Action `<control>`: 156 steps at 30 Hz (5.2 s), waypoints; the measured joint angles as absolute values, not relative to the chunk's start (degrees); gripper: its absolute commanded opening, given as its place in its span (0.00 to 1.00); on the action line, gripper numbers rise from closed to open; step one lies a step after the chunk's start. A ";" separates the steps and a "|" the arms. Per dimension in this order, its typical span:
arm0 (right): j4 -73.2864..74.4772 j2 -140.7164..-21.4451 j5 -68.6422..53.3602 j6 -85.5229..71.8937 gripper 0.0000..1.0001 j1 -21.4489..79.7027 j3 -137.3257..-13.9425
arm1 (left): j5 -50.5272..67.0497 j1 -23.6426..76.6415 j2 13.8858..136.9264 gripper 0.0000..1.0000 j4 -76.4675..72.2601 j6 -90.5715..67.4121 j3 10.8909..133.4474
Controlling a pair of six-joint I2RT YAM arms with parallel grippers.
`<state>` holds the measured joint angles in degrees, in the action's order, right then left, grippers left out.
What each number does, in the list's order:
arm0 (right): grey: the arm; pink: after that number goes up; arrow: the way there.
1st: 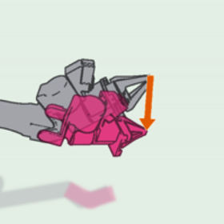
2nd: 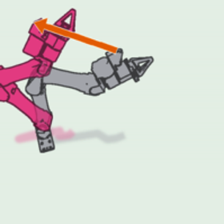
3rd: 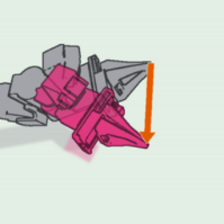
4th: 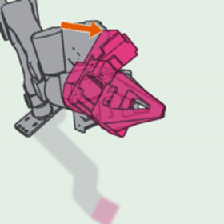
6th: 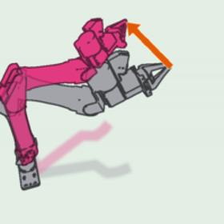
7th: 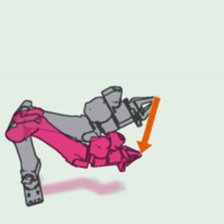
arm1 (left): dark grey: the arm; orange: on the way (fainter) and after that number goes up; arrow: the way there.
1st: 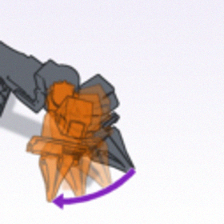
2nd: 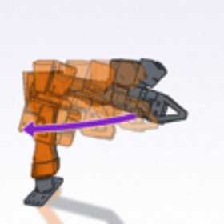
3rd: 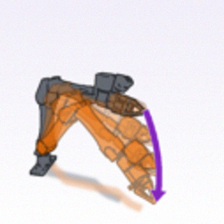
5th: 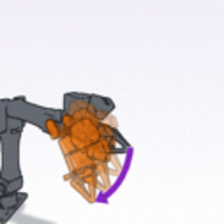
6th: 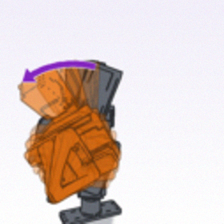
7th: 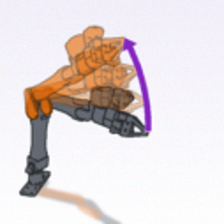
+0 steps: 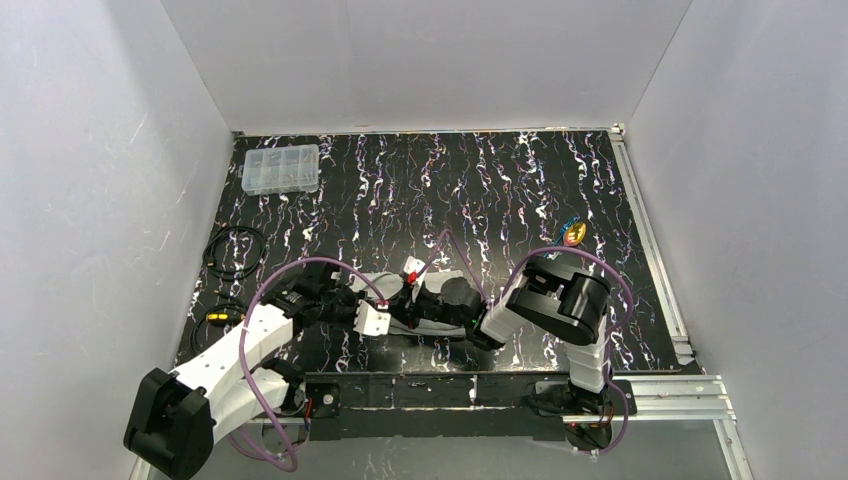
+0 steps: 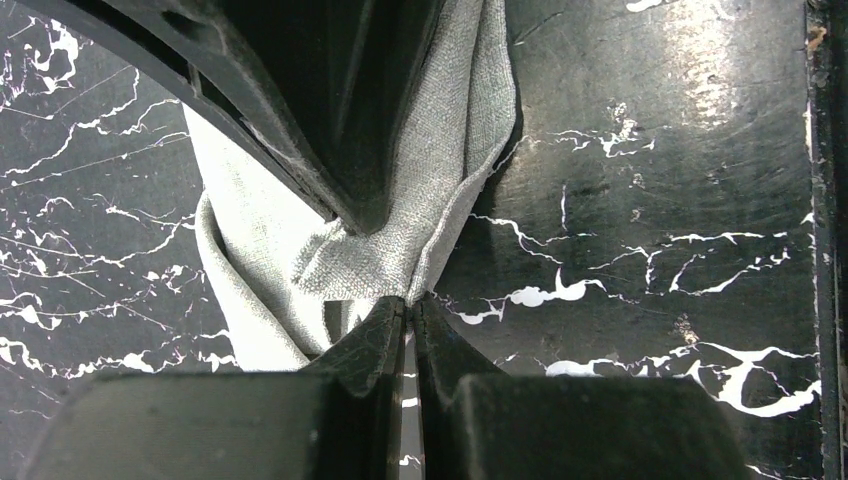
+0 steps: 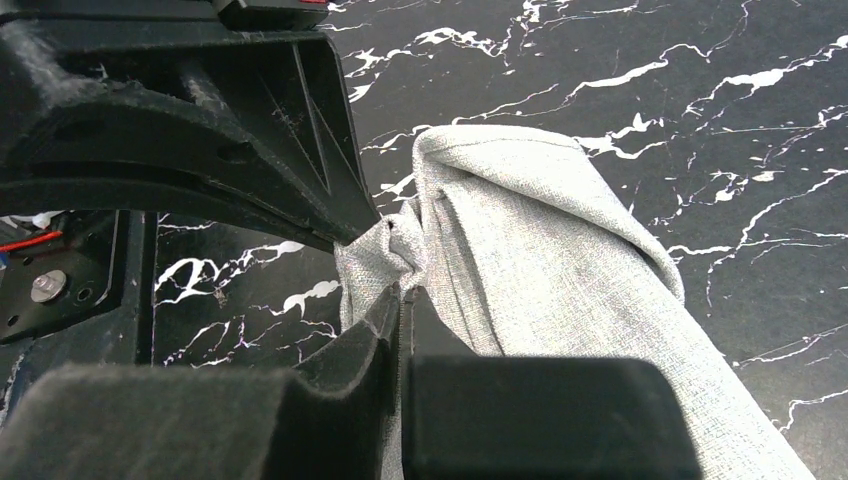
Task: Fold the napkin into a case and place the utensils inside
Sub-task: Stuff the top corner of the smaller-rectangle-folded napkin at the center of the board.
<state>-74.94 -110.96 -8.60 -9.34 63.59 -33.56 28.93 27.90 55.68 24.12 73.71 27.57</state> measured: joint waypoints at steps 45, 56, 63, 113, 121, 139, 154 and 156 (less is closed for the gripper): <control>-74.61 -110.59 -10.24 -11.11 0.03 62.33 -33.15 | 28.10 27.90 54.28 0.00 25.02 72.99 26.06; -72.03 -110.63 -13.85 -11.60 0.03 62.54 -35.18 | 26.98 27.90 54.68 0.00 23.14 70.26 26.30; -70.26 -110.87 -16.60 -11.66 0.01 63.02 -36.67 | 26.39 27.90 54.65 0.00 22.72 69.41 26.30; -63.68 -112.57 -20.43 -13.43 0.62 62.98 -40.07 | 26.57 27.90 54.98 0.00 20.58 68.31 26.30; -65.12 -112.57 -21.19 -13.39 0.51 62.98 -40.05 | 26.55 27.88 55.27 0.00 19.90 67.59 26.30; -64.38 -113.84 -14.59 -10.83 0.20 63.40 -39.97 | 26.24 27.88 55.83 0.00 19.97 64.40 26.52; -64.95 -113.84 -16.12 -10.26 0.07 63.51 -39.99 | 26.70 26.74 54.59 0.79 19.97 63.24 27.11; -64.99 -113.84 -17.26 -10.26 0.08 63.48 -40.01 | 27.22 26.48 55.48 0.77 20.36 63.70 27.62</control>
<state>-64.99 -113.84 -17.26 -10.26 63.48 -40.01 27.22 26.48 55.48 20.36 63.70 27.62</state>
